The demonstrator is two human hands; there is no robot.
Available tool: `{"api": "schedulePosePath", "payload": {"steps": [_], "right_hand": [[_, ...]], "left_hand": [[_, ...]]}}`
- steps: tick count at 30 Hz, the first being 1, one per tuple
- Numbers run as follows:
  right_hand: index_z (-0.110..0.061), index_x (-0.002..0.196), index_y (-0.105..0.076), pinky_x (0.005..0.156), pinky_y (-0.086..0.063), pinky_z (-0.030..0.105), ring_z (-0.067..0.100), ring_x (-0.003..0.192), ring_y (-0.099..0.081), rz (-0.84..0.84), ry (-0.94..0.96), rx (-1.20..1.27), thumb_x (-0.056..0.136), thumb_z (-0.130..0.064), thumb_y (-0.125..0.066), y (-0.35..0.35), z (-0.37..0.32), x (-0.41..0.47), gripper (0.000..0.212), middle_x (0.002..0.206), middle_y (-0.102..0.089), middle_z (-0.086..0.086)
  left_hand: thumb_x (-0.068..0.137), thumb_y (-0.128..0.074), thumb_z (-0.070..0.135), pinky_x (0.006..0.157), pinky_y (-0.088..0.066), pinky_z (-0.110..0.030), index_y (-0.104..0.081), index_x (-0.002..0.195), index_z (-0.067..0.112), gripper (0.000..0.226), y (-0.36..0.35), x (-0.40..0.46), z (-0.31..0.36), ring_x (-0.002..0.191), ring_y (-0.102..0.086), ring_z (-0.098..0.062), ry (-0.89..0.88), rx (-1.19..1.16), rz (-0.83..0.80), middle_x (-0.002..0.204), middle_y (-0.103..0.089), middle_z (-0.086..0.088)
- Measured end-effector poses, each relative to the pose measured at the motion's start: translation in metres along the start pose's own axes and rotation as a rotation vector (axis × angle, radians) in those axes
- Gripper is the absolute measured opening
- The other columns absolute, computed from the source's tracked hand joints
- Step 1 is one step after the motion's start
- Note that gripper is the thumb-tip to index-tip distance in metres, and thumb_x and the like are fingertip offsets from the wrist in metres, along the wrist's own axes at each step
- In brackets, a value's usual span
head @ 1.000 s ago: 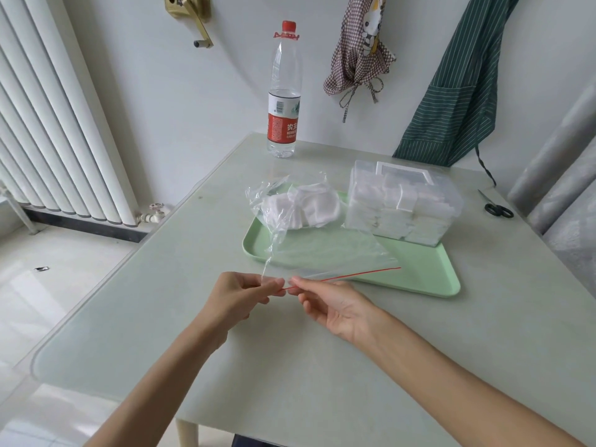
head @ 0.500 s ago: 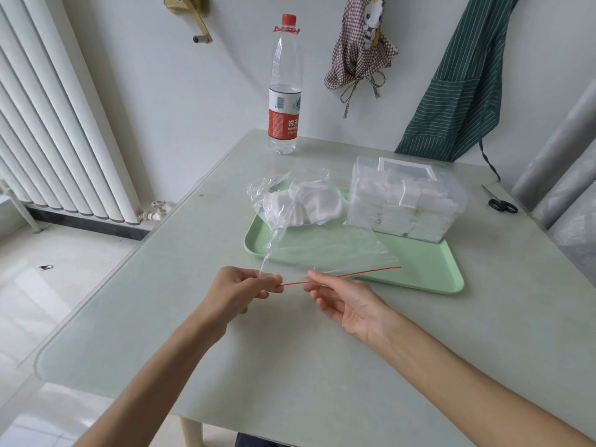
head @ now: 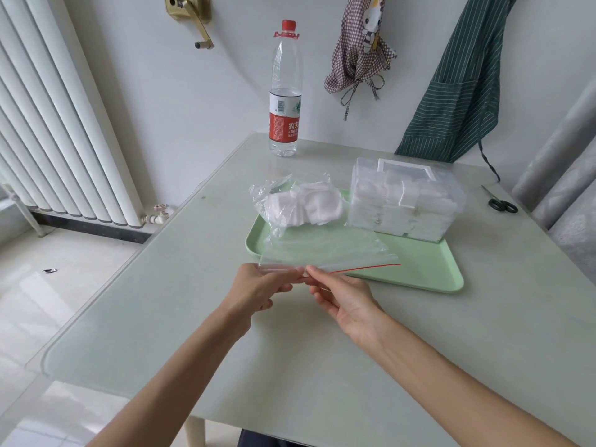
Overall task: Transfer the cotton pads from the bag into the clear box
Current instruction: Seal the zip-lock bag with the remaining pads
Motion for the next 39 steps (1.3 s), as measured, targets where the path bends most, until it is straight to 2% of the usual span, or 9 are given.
{"api": "schedulePosePath", "payload": {"steps": [4, 7, 14, 18, 22, 27, 30, 34, 39], "right_hand": [[-0.003, 0.090, -0.070, 0.052, -0.052, 0.015, 0.008, 0.053, -0.063, -0.004, -0.025, 0.011, 0.082, -0.015, -0.071, 0.010, -0.001, -0.003, 0.015, 0.076, -0.070, 0.007], [-0.001, 0.086, -0.067, 0.050, -0.052, 0.015, 0.008, 0.049, -0.062, 0.039, -0.011, 0.054, 0.083, -0.008, -0.069, 0.018, -0.004, -0.003, 0.008, 0.073, -0.067, 0.009], [-0.005, 0.072, -0.064, 0.045, -0.048, 0.015, 0.008, 0.044, -0.058, 0.096, 0.002, 0.054, 0.082, -0.005, -0.065, 0.013, -0.006, -0.002, 0.009, 0.065, -0.063, 0.005], [-0.006, 0.061, -0.059, 0.047, -0.049, 0.015, 0.007, 0.041, -0.054, 0.181, 0.065, 0.069, 0.078, -0.003, -0.062, 0.006, -0.007, 0.001, 0.017, 0.047, -0.058, 0.000], [-0.007, 0.060, -0.057, 0.051, -0.048, 0.017, 0.006, 0.041, -0.053, 0.262, 0.149, 0.016, 0.076, -0.004, -0.060, 0.001, -0.007, 0.005, 0.017, 0.040, -0.056, -0.003], [-0.004, 0.074, -0.063, 0.049, -0.050, 0.018, 0.012, 0.045, -0.059, 0.117, 0.086, -0.002, 0.079, -0.006, -0.065, 0.005, -0.007, 0.002, 0.006, 0.058, -0.060, 0.004], [-0.002, 0.079, -0.066, 0.049, -0.051, 0.019, 0.015, 0.048, -0.062, 0.127, 0.096, 0.009, 0.080, -0.007, -0.068, 0.013, -0.006, 0.001, 0.005, 0.067, -0.063, 0.008], [-0.002, 0.074, -0.063, 0.047, -0.051, 0.017, 0.012, 0.046, -0.062, 0.154, 0.100, 0.067, 0.081, -0.004, -0.067, 0.019, -0.009, 0.002, 0.008, 0.064, -0.062, 0.008], [-0.005, 0.062, -0.060, 0.047, -0.050, 0.014, 0.006, 0.041, -0.057, 0.228, 0.139, 0.095, 0.078, 0.001, -0.062, 0.017, -0.008, 0.005, 0.017, 0.045, -0.059, 0.001]], "left_hand": [[0.082, -0.070, 0.027, 0.044, -0.027, -0.011, -0.076, 0.090, 0.012, 0.018, -0.001, 0.002, -0.003, 0.054, -0.051, 0.007, -0.028, -0.018, -0.007, 0.066, -0.068, 0.013], [0.082, -0.070, 0.027, 0.045, -0.027, -0.013, -0.076, 0.091, 0.008, 0.022, 0.001, 0.004, -0.005, 0.055, -0.053, 0.006, -0.035, -0.014, 0.001, 0.079, -0.074, 0.007], [0.081, -0.071, 0.026, 0.050, -0.025, -0.018, -0.076, 0.088, 0.008, 0.019, -0.001, 0.002, -0.006, 0.056, -0.053, 0.004, -0.004, -0.028, 0.018, 0.087, -0.074, 0.001], [0.081, -0.070, 0.026, 0.055, -0.029, -0.020, -0.076, 0.087, 0.012, 0.017, -0.003, 0.000, -0.006, 0.062, -0.056, 0.002, 0.028, -0.050, 0.024, 0.087, -0.075, 0.005], [0.080, -0.070, 0.028, 0.059, -0.032, -0.022, -0.074, 0.085, 0.015, 0.014, -0.005, -0.001, -0.005, 0.066, -0.058, 0.000, 0.047, -0.066, 0.017, 0.083, -0.075, 0.008], [0.079, -0.071, 0.028, 0.060, -0.031, -0.022, -0.074, 0.087, 0.017, 0.014, 0.003, 0.002, -0.002, 0.065, -0.059, 0.002, 0.066, -0.067, 0.031, 0.084, -0.075, 0.008], [0.080, -0.070, 0.027, 0.060, -0.031, -0.022, -0.074, 0.090, 0.016, 0.016, 0.004, 0.003, 0.000, 0.065, -0.059, 0.004, 0.056, -0.043, 0.011, 0.085, -0.075, 0.008], [0.080, -0.069, 0.027, 0.061, -0.031, -0.023, -0.074, 0.091, 0.016, 0.017, 0.005, 0.003, 0.001, 0.068, -0.059, 0.001, 0.062, -0.027, 0.006, 0.086, -0.075, 0.008], [0.080, -0.069, 0.027, 0.061, -0.031, -0.023, -0.074, 0.088, 0.017, 0.014, 0.001, 0.000, -0.001, 0.069, -0.060, 0.001, 0.062, -0.006, -0.025, 0.085, -0.075, 0.009]]}}
Point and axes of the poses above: each hand's wrist, its own x-axis towards the middle knuckle, its own y-axis out of the back of the hand, z = x × y, the point moved 2 cm from there along x, towards the middle knuckle
